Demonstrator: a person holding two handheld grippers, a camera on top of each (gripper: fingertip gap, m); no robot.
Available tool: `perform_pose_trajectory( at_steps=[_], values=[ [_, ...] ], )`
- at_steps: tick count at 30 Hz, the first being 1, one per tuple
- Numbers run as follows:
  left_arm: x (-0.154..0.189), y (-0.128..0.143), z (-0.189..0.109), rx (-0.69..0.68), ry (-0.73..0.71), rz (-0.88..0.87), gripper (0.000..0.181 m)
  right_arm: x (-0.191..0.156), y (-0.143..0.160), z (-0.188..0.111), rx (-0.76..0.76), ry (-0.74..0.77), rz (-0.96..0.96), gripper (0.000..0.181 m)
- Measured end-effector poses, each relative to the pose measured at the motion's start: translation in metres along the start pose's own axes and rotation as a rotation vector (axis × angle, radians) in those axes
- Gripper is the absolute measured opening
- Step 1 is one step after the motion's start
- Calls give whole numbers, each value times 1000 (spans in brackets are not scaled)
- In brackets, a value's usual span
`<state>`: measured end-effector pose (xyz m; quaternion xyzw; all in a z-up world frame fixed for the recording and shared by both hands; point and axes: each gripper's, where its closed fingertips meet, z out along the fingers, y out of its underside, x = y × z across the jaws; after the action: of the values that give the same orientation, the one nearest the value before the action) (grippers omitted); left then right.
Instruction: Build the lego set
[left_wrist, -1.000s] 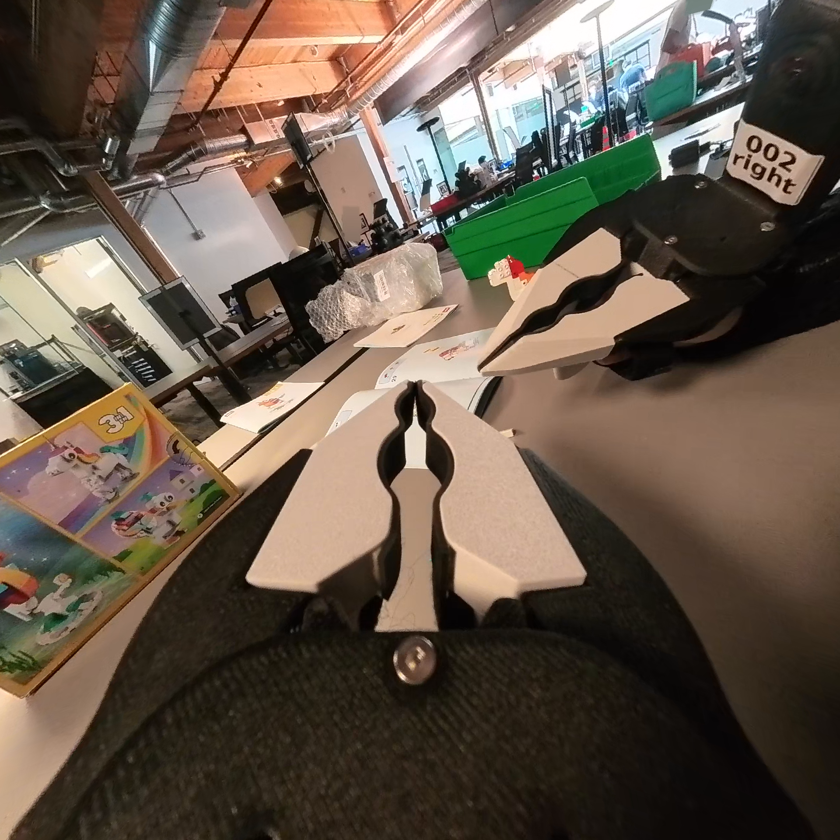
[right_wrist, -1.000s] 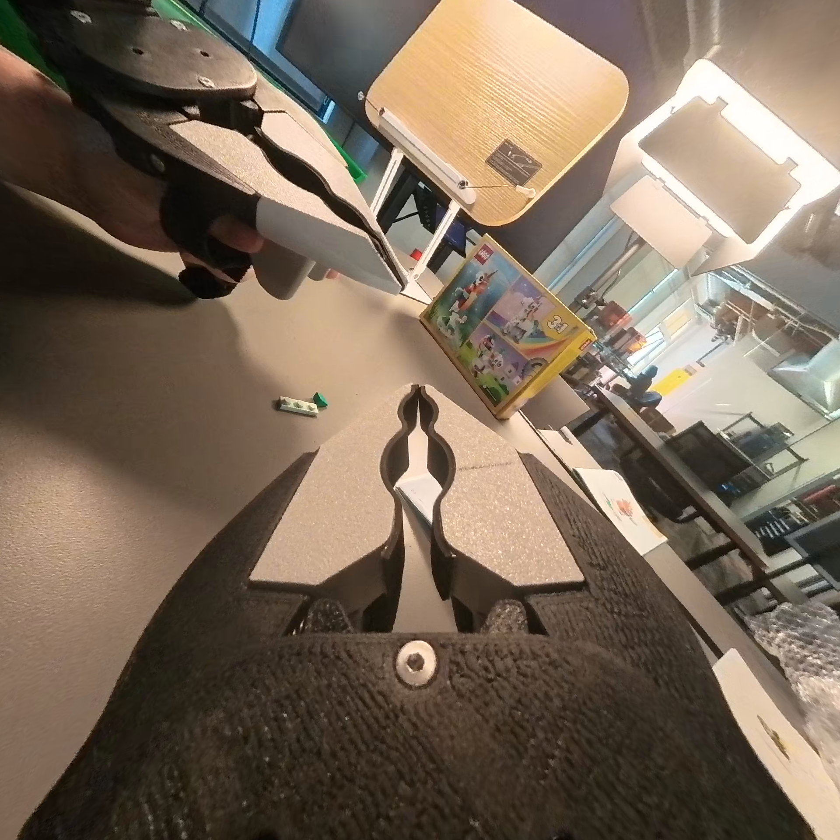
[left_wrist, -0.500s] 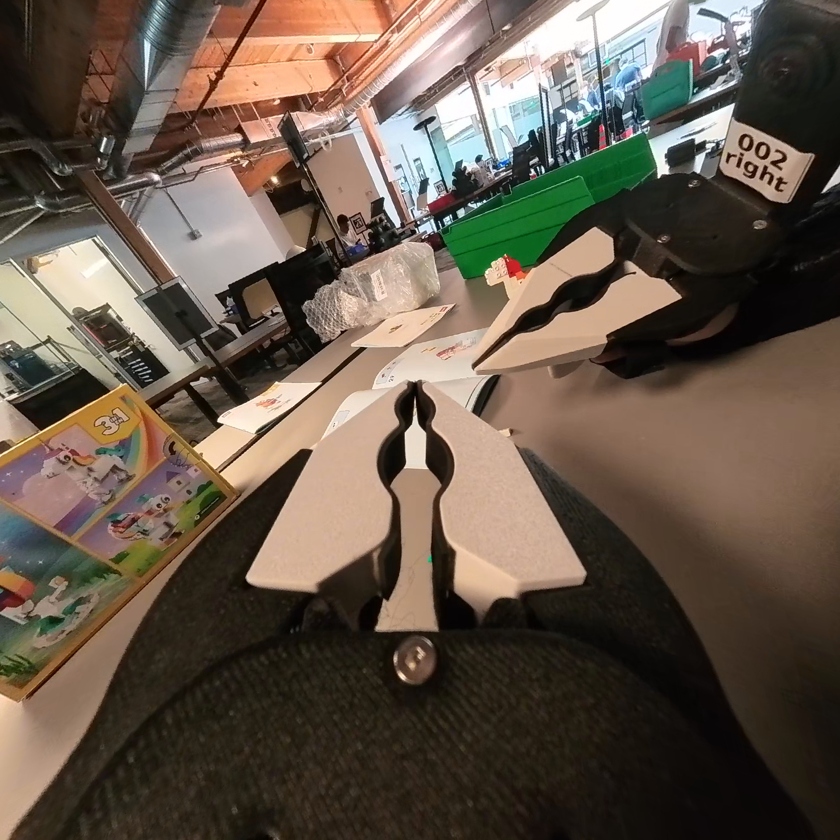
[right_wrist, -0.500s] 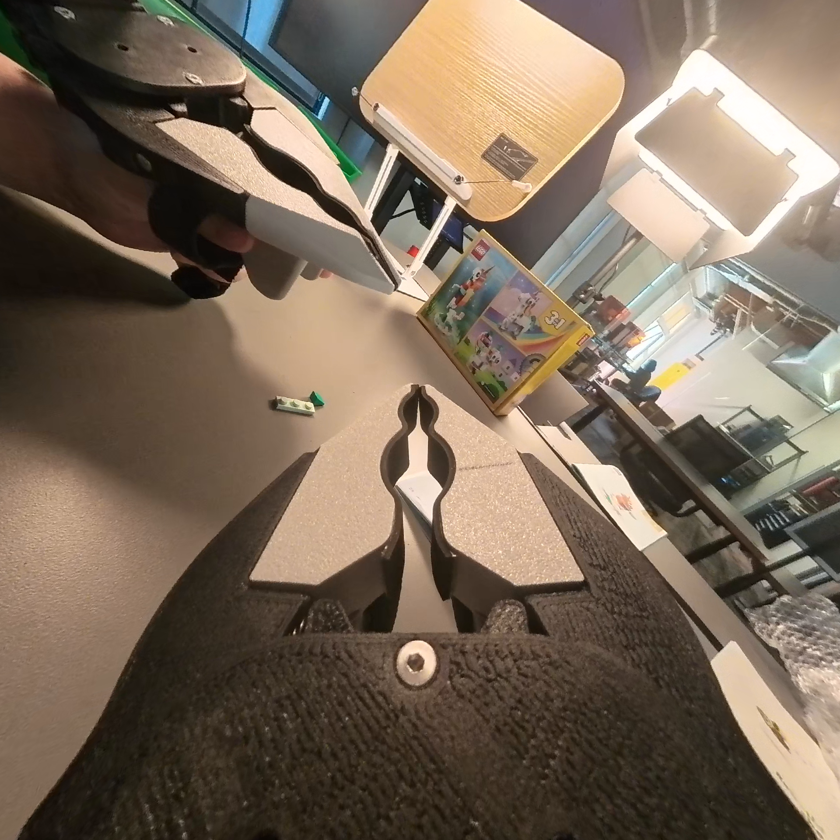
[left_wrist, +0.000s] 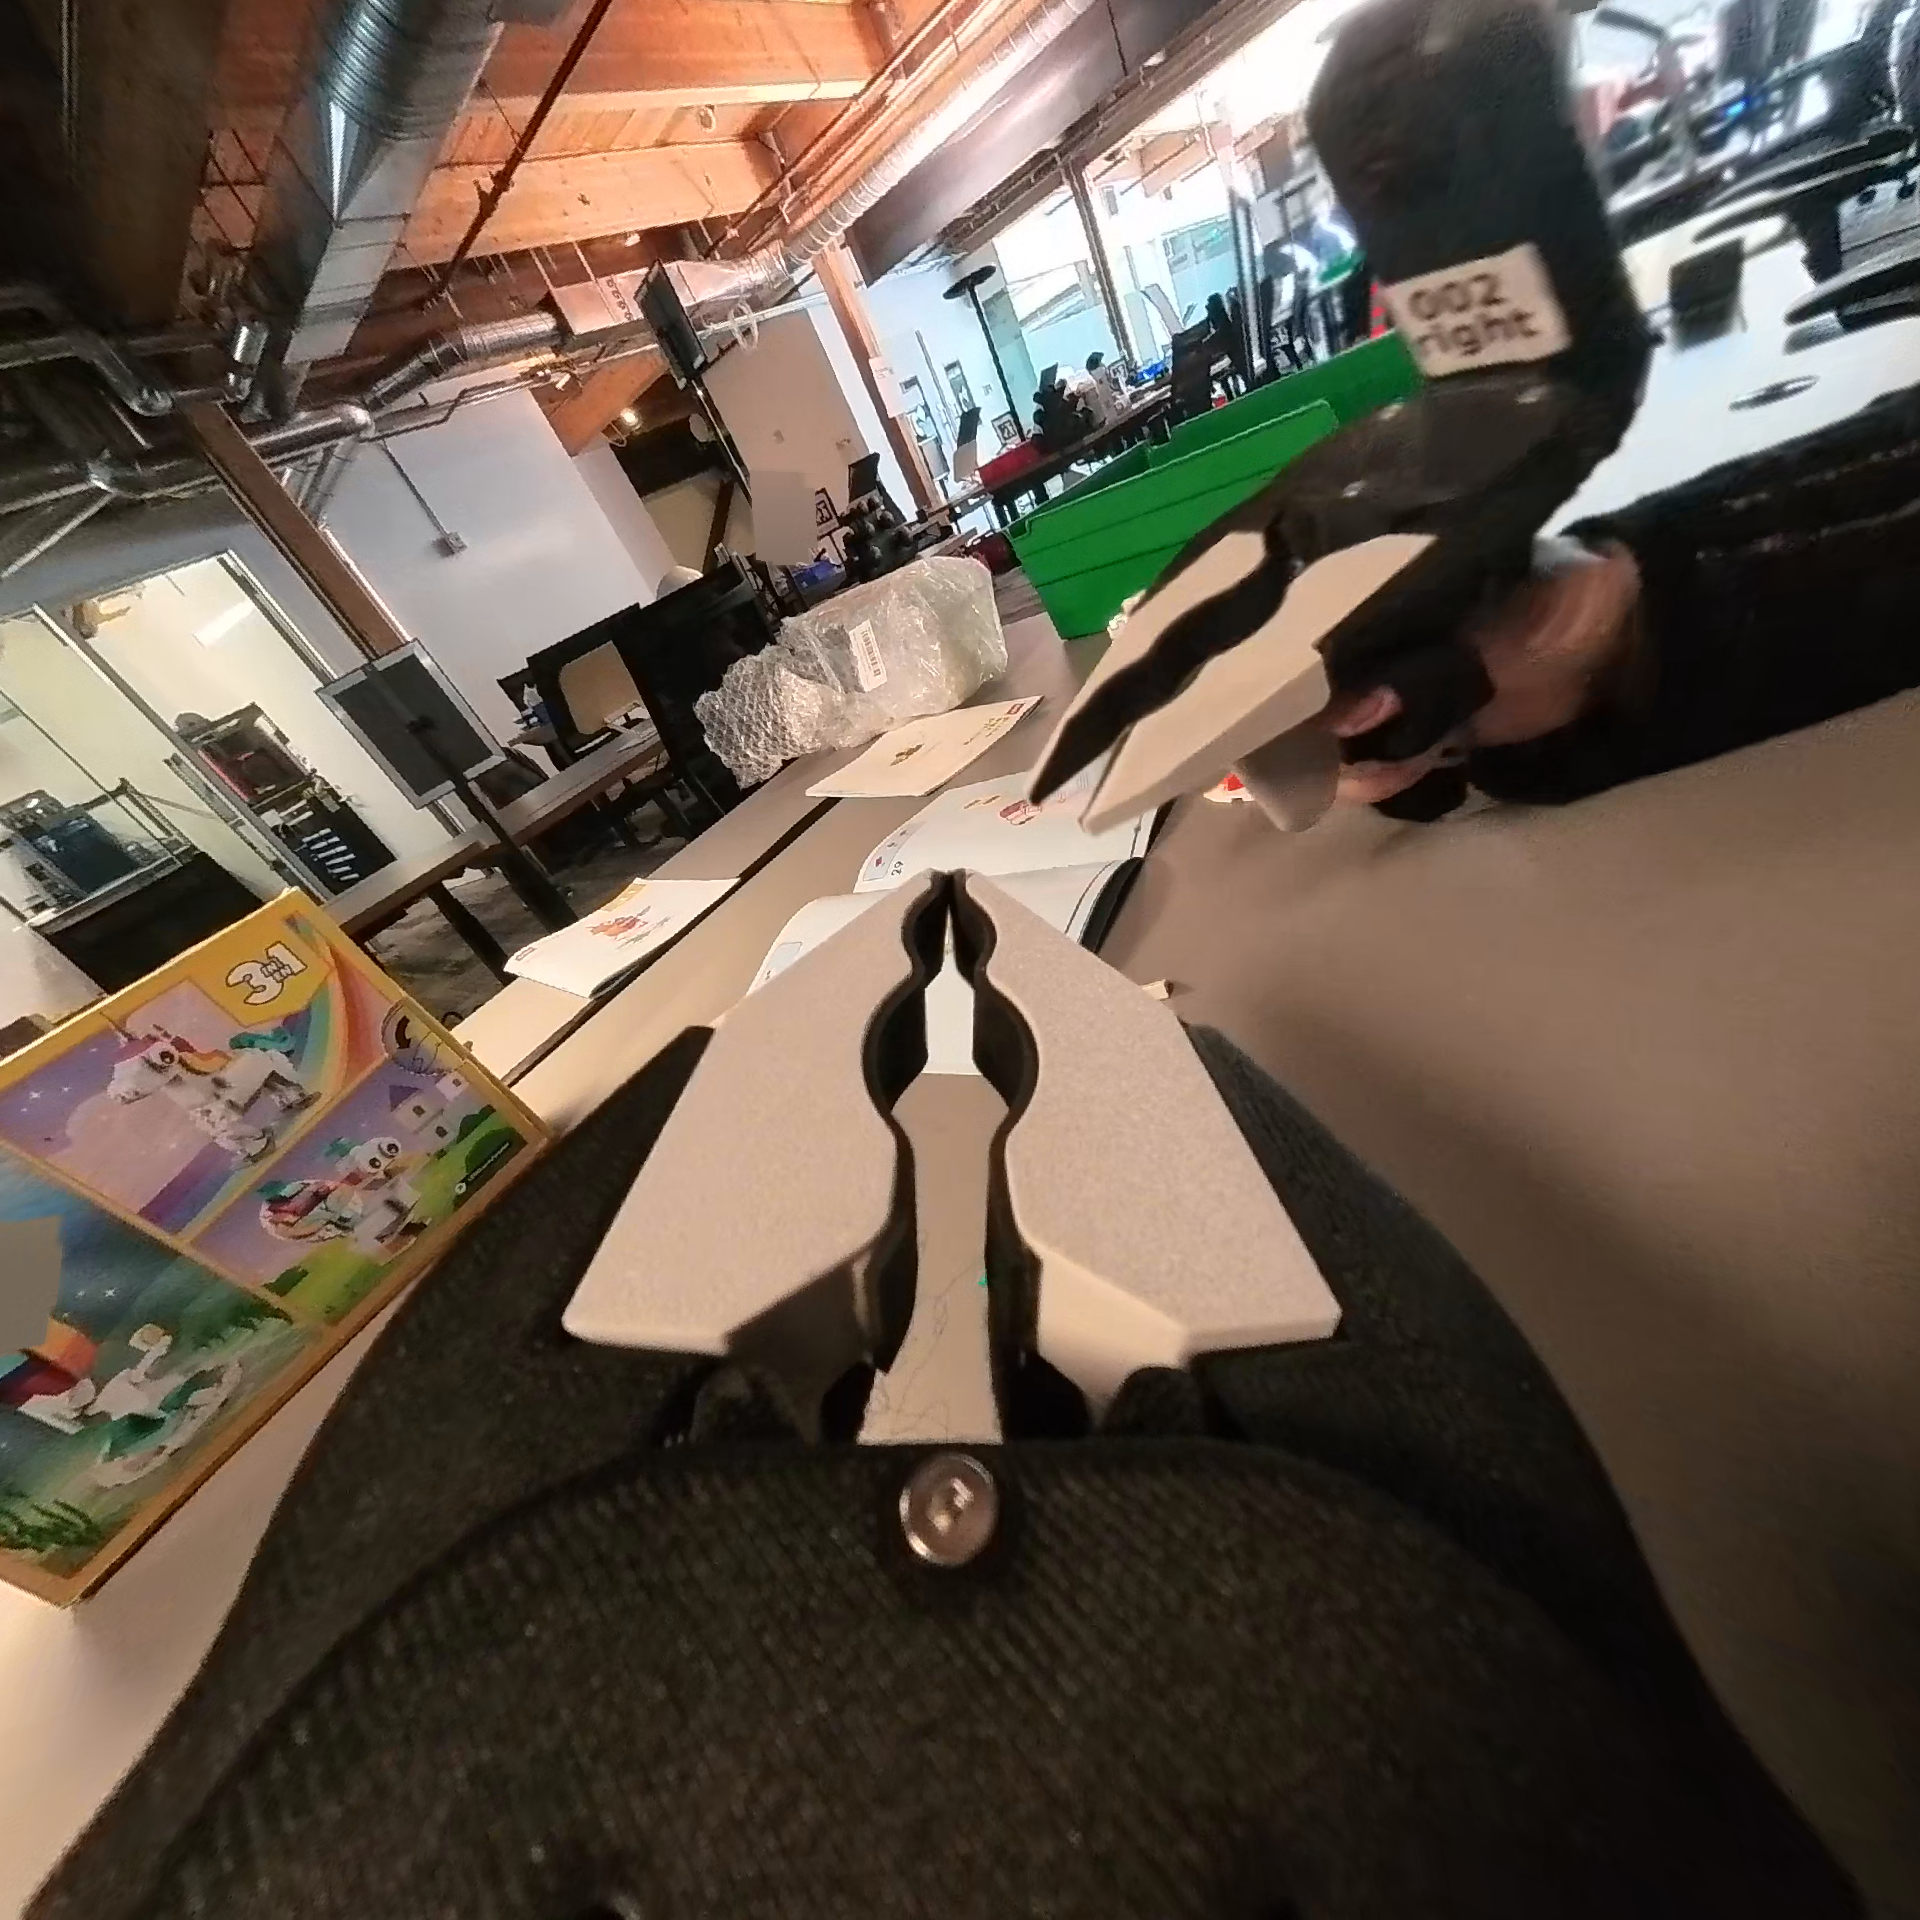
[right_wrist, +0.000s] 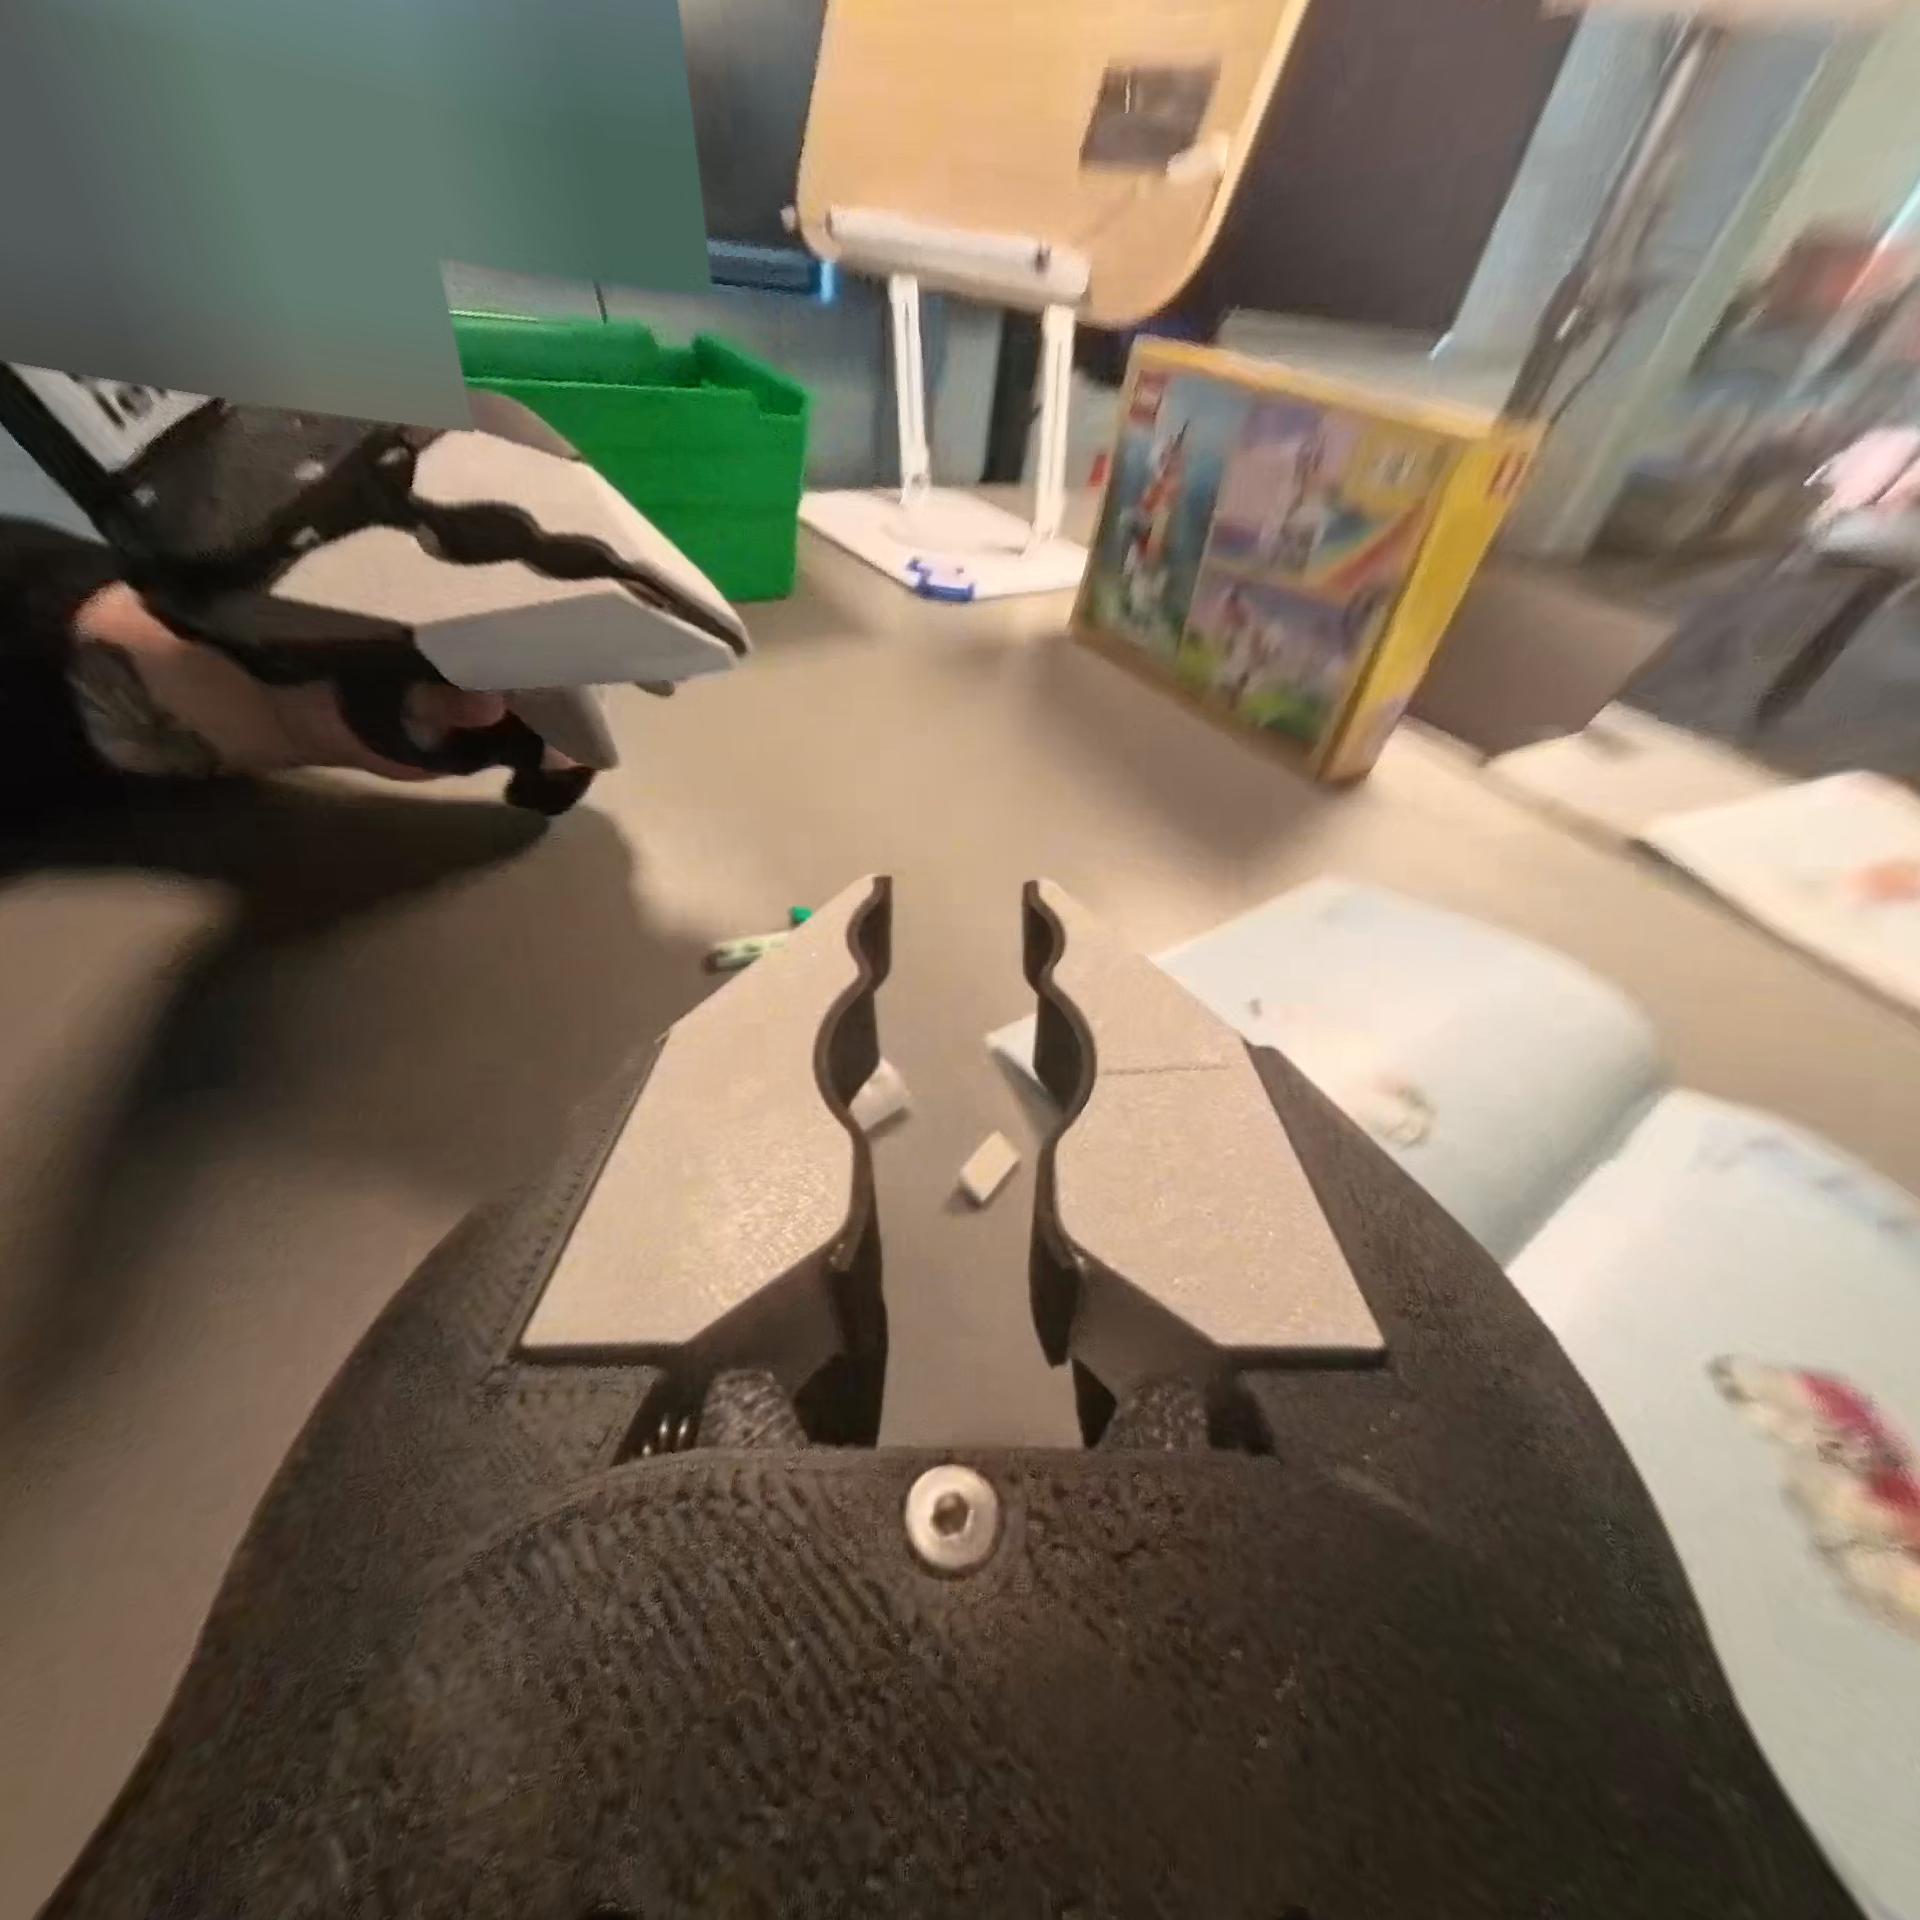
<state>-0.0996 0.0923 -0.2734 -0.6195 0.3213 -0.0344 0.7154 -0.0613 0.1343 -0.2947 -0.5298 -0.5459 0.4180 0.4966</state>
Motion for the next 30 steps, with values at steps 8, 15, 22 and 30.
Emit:
perform_pose_trajectory(
  at_steps=[8, 15, 22, 30],
  values=[
    [1, -2, 1, 7, -5, -4, 0, -27, 45, 3, -324, -251, 145, 40],
    [7, -1, 5, 5, 19, -35, 0, -26, 59, 12, -420, -288, 227, 33],
    [10, -2, 5, 7, 33, -47, 0, -27, 64, 20, -460, -292, 156, 27],
    [10, -3, 5, 5, 37, -52, 0, -29, 67, 20, -482, -292, 112, 22]
  ],
)
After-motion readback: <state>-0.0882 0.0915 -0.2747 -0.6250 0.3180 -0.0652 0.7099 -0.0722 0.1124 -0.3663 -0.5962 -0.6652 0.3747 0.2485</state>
